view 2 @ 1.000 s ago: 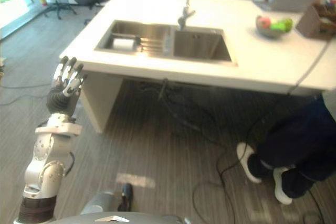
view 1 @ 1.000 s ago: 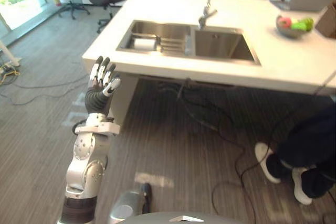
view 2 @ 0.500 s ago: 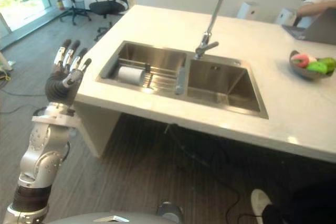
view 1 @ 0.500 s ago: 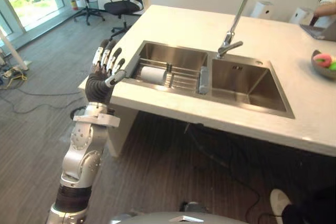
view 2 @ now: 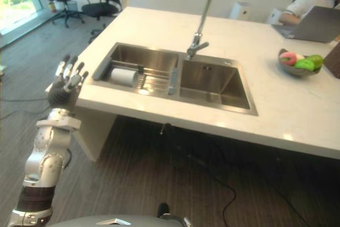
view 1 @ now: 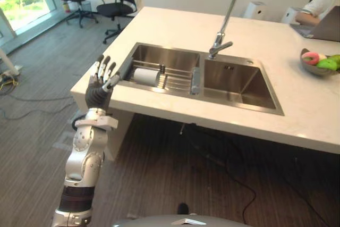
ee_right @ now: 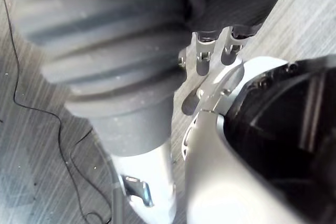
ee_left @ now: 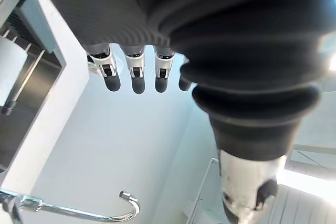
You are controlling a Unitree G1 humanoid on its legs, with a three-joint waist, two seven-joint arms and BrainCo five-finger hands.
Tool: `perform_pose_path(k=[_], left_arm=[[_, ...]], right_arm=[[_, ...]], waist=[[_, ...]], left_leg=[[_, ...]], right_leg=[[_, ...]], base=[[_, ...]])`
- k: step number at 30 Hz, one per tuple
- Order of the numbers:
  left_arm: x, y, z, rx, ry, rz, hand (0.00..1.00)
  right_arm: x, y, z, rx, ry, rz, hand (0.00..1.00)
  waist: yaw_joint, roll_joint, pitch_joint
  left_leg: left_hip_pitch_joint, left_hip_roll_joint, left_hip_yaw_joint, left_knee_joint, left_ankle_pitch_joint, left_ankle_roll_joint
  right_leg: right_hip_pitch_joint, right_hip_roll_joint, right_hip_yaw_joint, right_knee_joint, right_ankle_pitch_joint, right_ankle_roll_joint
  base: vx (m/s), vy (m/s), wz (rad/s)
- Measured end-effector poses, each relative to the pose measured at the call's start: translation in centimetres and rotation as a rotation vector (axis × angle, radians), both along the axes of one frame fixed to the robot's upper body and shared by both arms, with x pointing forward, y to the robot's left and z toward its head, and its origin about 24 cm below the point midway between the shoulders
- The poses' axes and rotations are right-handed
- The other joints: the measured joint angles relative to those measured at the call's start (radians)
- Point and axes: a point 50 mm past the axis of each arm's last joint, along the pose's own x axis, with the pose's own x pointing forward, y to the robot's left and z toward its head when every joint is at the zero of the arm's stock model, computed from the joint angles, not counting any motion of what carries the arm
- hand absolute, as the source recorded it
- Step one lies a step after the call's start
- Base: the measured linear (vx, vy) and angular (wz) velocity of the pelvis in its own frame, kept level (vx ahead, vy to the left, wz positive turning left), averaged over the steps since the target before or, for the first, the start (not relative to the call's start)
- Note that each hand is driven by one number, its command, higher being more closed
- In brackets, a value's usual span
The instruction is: Walk over to the sink, pick up the cup, carry it to the dishwasher, place the cup inside the dishwasher, then close the dishwasher door
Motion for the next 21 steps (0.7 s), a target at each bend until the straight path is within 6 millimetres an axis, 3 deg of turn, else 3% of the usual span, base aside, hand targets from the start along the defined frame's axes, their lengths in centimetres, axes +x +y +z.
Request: perform_pose_path(k=[7, 9, 10, 11, 12, 13, 14, 15, 17, 19, 21], left_arm=[[0.0, -0.6, -1.4, -0.011, 0.056, -0.073, 0.00], [-0.1, -0.5, -1.0, -0.002, 0.030, -0.066, 0.00], [-0.1, 0.1, -0.9, -0.011, 0.017, -0.032, 0.00], [-0.2, 0.5, -0.7, -0.014, 0.011, -0.009, 0.00], [-0.4, 1.4, -0.7, -0.027, 0.009, 0.032, 0.00], [-1.0, 2.1, -0.3, -0.047, -0.010, 0.067, 0.00], [-1.4, 2.5, 0.0, -0.049, -0.029, 0.082, 0.00], [-2.2, 2.9, 0.5, -0.045, -0.065, 0.099, 0.00], [-2.8, 2.9, 1.1, -0.031, -0.112, 0.082, 0.00], [-3.4, 2.6, 1.6, -0.017, -0.150, 0.052, 0.00], [-3.5, 2.5, 1.6, -0.020, -0.152, 0.052, 0.00]], right_arm=[[-0.9, 0.0, 0.1, 0.013, -0.044, -0.002, 0.00], [-0.9, -0.4, 0.2, -0.001, -0.050, -0.006, 0.00], [-0.8, -0.7, 0.2, -0.016, -0.055, 0.005, 0.00], [-0.6, -0.8, 0.3, -0.023, -0.059, 0.015, 0.00], [-0.6, -0.9, 0.2, -0.031, -0.055, 0.021, 0.00], [-0.5, -1.4, 0.3, -0.045, -0.054, 0.023, 0.00], [-0.2, -1.7, 0.4, -0.057, -0.062, 0.026, 0.00], [0.1, -2.5, 0.6, -0.085, -0.071, 0.028, 0.00], [1.1, -4.0, 1.0, -0.136, -0.084, 0.028, 0.00], [2.7, -4.5, 1.2, -0.152, -0.116, 0.033, 0.00], [3.7, -4.8, 1.4, -0.161, -0.128, 0.046, 0.00]], waist=[[-0.031, 0.021, 0.001], [-0.026, 0.043, 0.008], [-0.020, 0.068, 0.023], [-0.019, 0.058, 0.027], [-0.029, 0.058, 0.042], [-0.026, 0.041, 0.052], [-0.017, 0.024, 0.070], [-0.006, 0.044, 0.074], [-0.003, 0.073, 0.081], [0.000, 0.077, 0.083], [0.006, 0.085, 0.088]], left_leg=[[0.026, 0.026, -0.033, -0.045, 0.025, -0.013], [0.003, 0.041, -0.038, -0.006, -0.009, -0.046], [0.000, 0.063, -0.025, 0.051, -0.033, -0.092], [-0.020, 0.066, -0.017, 0.119, -0.043, -0.107], [-0.086, 0.067, 0.017, 0.297, -0.031, -0.128], [-0.141, 0.072, 0.042, 0.459, 0.027, -0.134], [-0.163, 0.076, 0.051, 0.514, 0.029, -0.118], [-0.188, 0.083, 0.055, 0.513, -0.038, -0.098], [-0.223, 0.077, 0.049, 0.374, -0.051, -0.080], [-0.233, 0.070, -0.003, 0.089, 0.052, -0.102], [-0.236, 0.084, -0.019, 0.006, 0.099, -0.124]], right_leg=[[0.021, 0.019, -0.044, 0.005, -0.029, -0.009], [0.019, 0.033, -0.048, 0.015, -0.059, -0.011], [0.008, 0.043, -0.056, 0.086, -0.107, -0.017], [-0.001, 0.032, -0.056, 0.133, -0.136, -0.019], [-0.008, 0.012, -0.059, 0.195, -0.187, -0.023], [0.016, -0.009, -0.051, 0.211, -0.209, -0.029], [0.039, -0.017, -0.039, 0.207, -0.215, -0.035], [0.057, -0.022, -0.032, 0.203, -0.225, -0.041], [0.080, -0.031, -0.034, 0.176, -0.225, -0.040], [0.110, -0.033, -0.030, 0.136, -0.225, -0.040], [0.125, -0.028, -0.018, 0.136, -0.229, -0.034]], base=[[0.07, -0.010, 0.16], [0.06, -0.029, 0.05], [0.06, -0.035, -0.07], [0.06, -0.011, 0.04], [0.06, -0.039, 0.13], [0.05, -0.066, 0.06], [0.09, -0.121, -0.19], [0.08, -0.063, -0.20], [0.08, -0.025, -0.04], [0.12, 0.023, -0.02], [0.13, 0.058, -0.18]])
